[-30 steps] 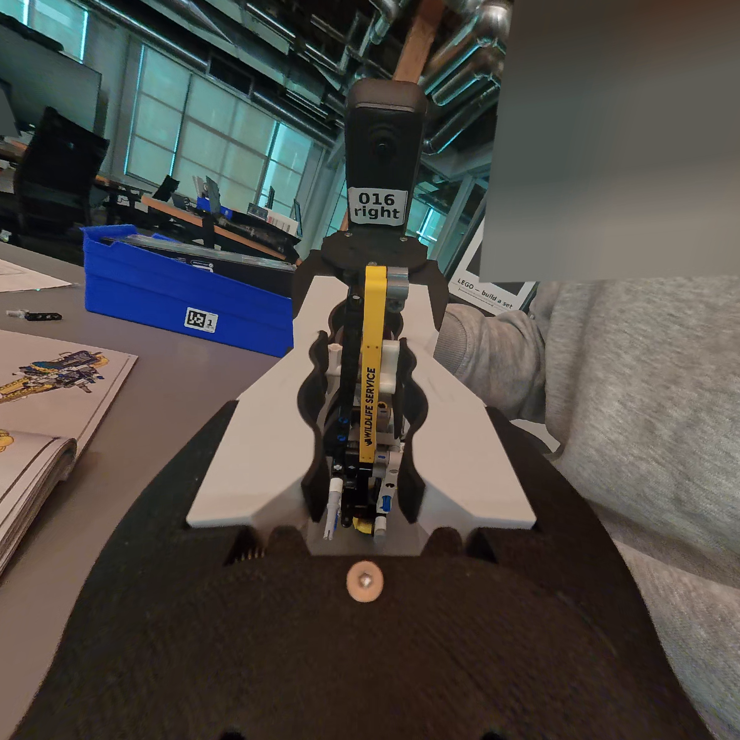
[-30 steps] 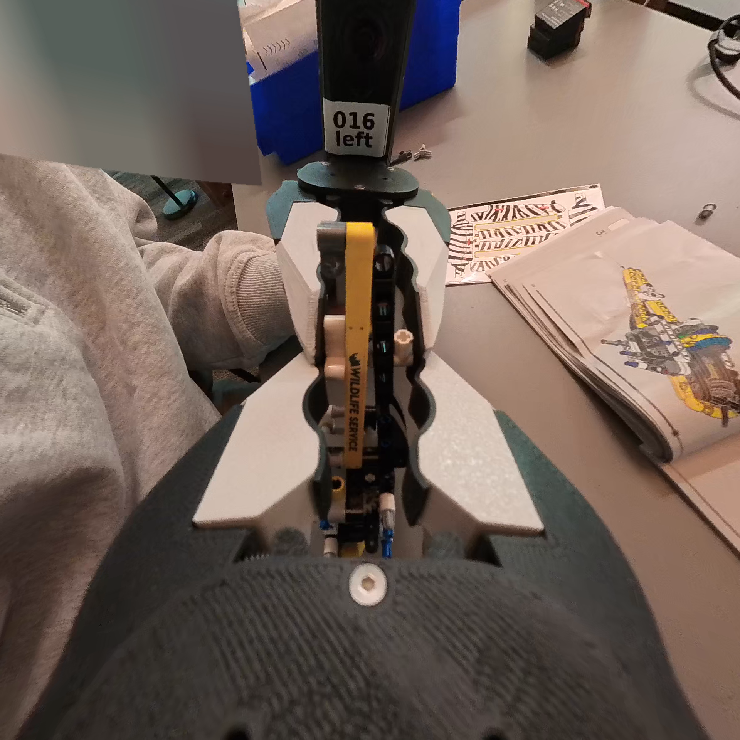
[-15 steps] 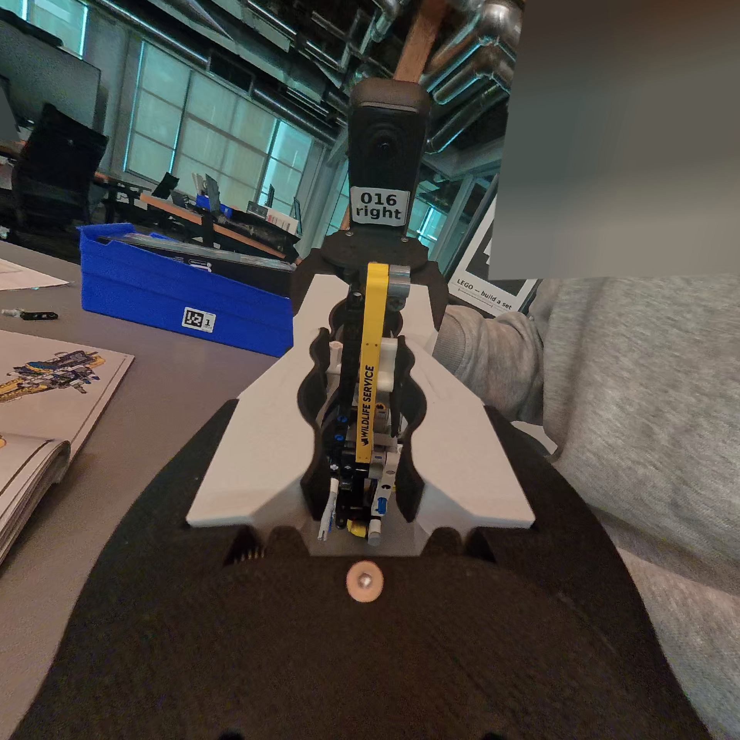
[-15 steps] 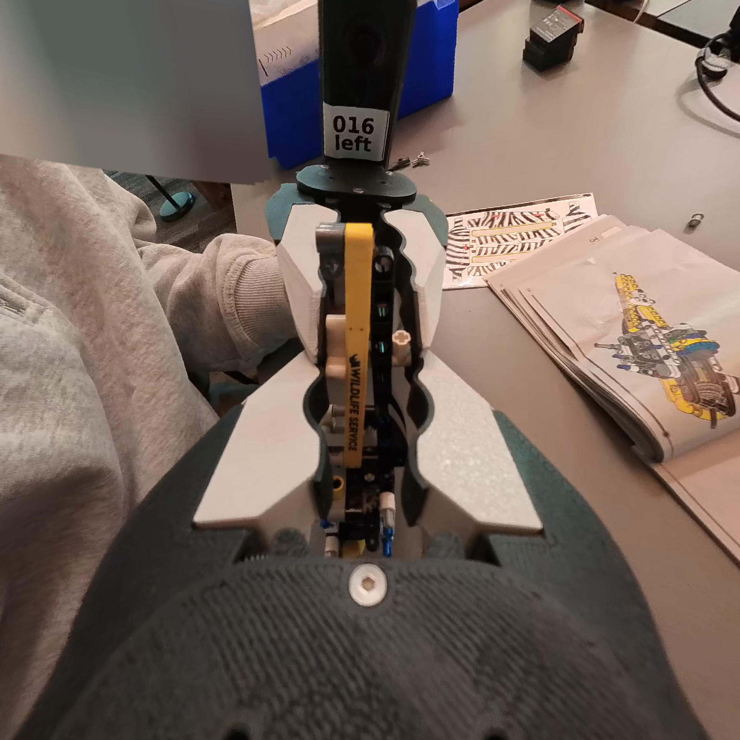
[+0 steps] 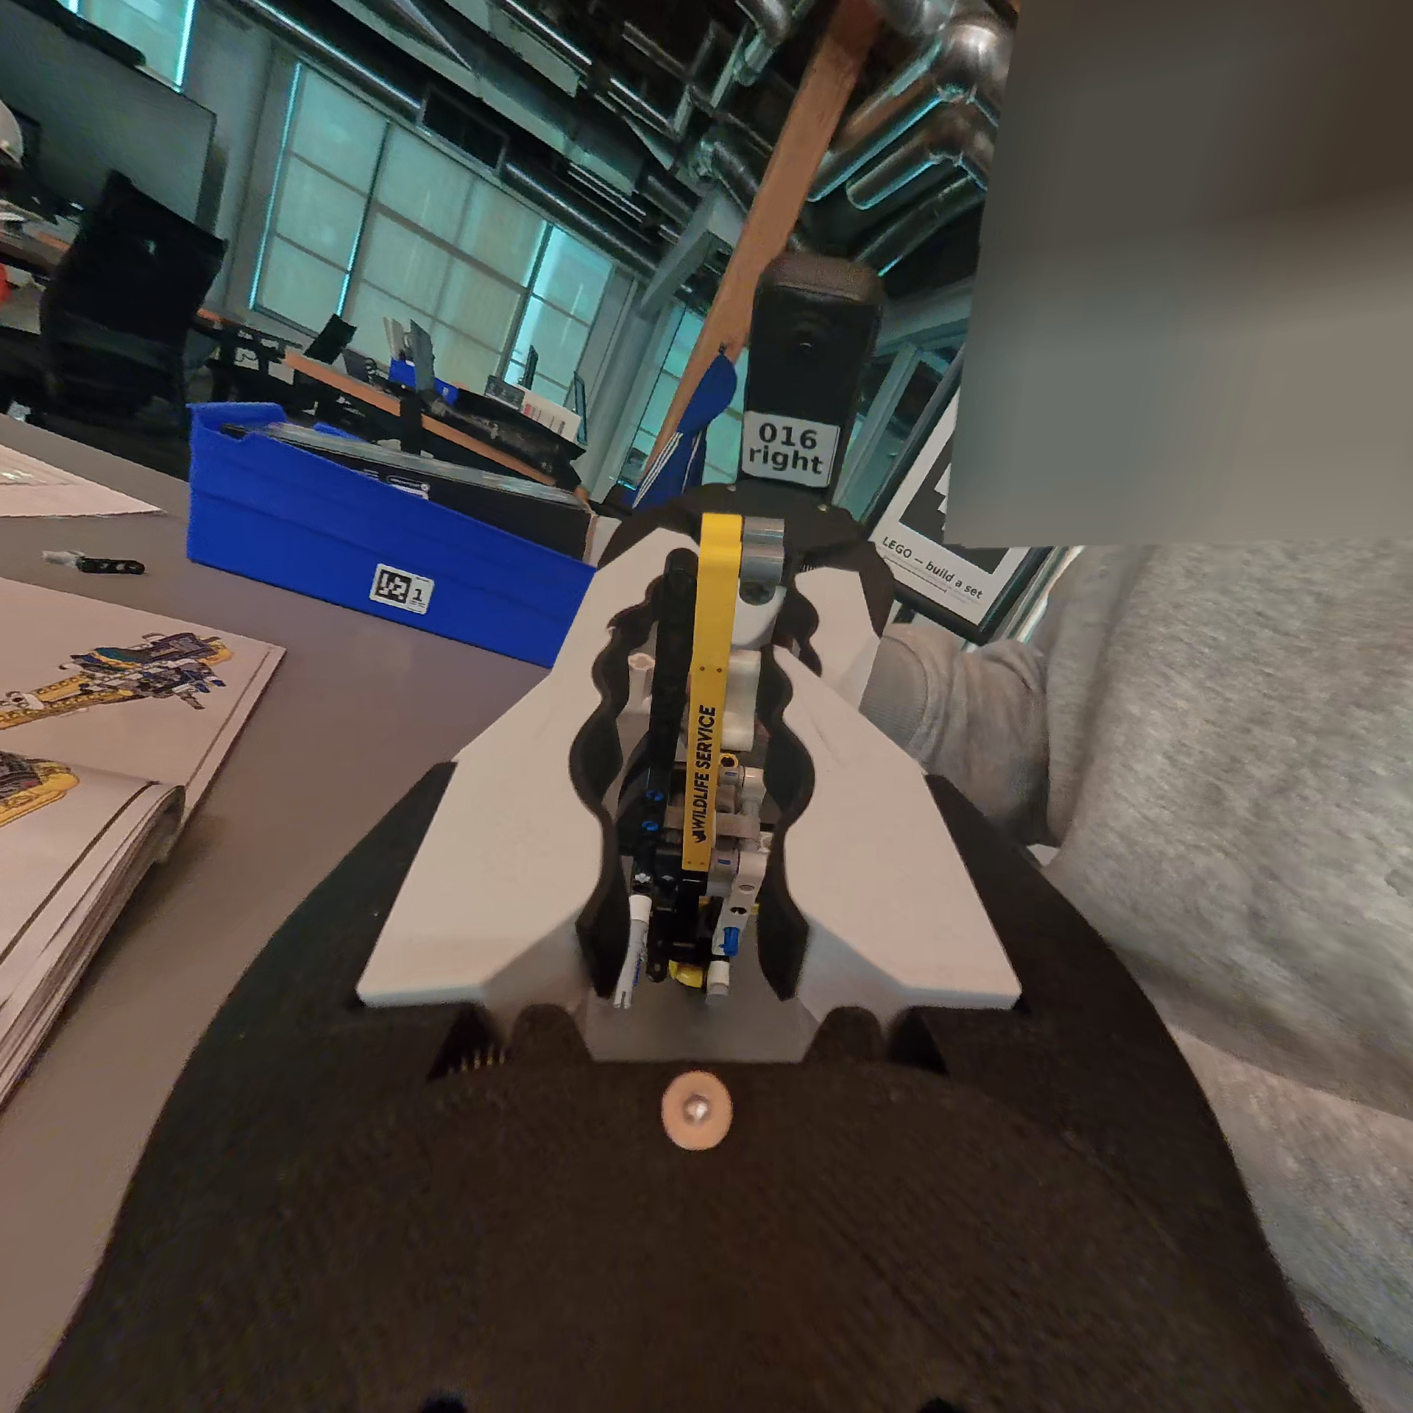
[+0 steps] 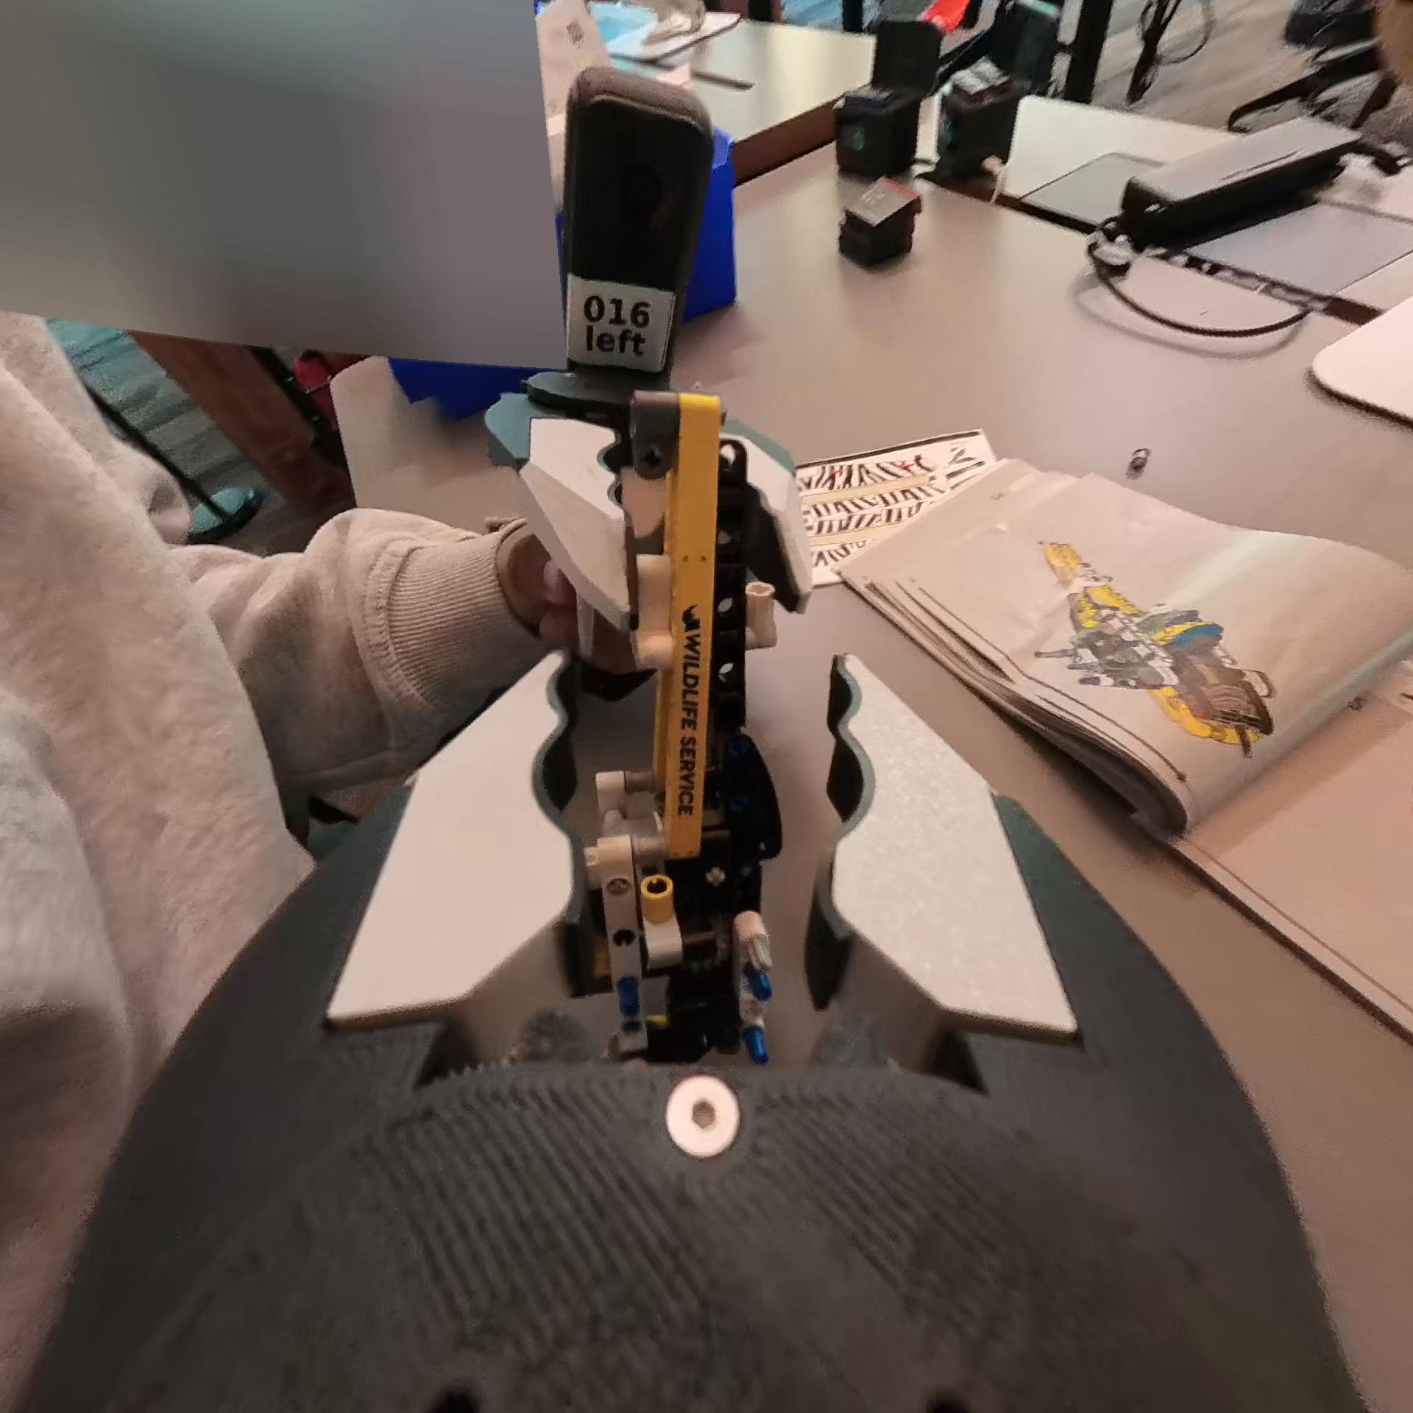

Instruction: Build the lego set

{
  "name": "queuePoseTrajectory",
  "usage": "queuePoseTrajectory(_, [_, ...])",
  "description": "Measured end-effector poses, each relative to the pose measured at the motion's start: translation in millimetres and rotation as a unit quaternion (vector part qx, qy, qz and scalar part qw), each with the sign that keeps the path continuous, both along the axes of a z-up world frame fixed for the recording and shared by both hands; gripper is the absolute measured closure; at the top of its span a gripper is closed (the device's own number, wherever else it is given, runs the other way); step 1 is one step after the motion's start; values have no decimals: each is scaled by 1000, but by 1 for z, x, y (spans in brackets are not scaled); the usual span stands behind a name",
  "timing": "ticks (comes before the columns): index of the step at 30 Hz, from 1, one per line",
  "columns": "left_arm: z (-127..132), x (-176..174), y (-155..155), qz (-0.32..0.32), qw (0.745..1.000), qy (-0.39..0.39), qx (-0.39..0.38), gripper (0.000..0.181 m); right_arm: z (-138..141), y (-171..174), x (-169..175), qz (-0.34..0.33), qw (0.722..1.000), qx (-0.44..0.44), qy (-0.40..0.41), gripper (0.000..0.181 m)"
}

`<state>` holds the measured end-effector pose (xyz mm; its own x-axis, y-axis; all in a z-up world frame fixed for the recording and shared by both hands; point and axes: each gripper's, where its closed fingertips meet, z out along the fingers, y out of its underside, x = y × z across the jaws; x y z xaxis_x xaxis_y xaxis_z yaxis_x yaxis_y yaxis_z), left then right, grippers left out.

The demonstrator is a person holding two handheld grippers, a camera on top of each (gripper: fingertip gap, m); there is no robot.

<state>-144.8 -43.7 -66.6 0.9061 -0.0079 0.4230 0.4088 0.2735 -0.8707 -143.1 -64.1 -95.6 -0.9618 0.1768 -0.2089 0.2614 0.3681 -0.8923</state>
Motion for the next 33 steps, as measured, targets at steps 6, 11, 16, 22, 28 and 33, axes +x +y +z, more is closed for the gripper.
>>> queuePoseTrajectory(6, [0,5,3,-15,1000,4,6,149,-1,-2,4,-1,1000,-19,8,145])
queuePoseTrajectory(11, [2,8,3,-28,999,0,15,147,1,-1,6,0,999,-29,27,146])
queuePoseTrajectory(16, [2,9,2,-45,999,-17,25,139,5,7,4,-5,999,-45,22,146])
queuePoseTrajectory(22, [2,10,6,-50,998,-16,29,140,2,8,6,2,999,-31,32,146])
queuePoseTrajectory(28, [0,6,6,-37,999,-22,24,147,0,5,4,-6,999,-26,28,145])
queuePoseTrajectory(33, [-8,-3,2,-29,998,-50,27,148,0,10,-6,-37,998,-37,28,134])
